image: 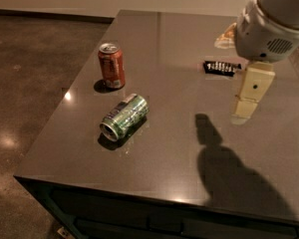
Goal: Place green can upright
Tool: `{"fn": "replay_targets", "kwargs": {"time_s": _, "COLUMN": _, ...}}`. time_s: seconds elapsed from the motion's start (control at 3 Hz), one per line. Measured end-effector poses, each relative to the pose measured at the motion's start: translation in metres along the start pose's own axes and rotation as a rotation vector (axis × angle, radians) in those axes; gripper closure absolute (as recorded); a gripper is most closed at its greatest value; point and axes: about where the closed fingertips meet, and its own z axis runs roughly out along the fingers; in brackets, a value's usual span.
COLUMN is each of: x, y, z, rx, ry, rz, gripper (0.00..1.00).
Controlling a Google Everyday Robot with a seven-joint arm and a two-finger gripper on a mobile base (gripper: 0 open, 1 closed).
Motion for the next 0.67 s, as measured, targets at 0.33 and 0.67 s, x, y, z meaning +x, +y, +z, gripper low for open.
{"fn": "replay_targets", "kwargs": {"time_s": 0.33, "x": -0.036, "y": -0.001, "z": 0.017, "rx": -0.027, "ry": -0.033, "rz": -0.139, "gripper": 0.0}}
{"fn": "replay_targets", "kwargs": {"time_s": 0.67, "x": -0.068, "y": 0.001, "z": 0.038, "rx": -0.058, "ry": -0.06, "rz": -0.281, "gripper": 0.0}}
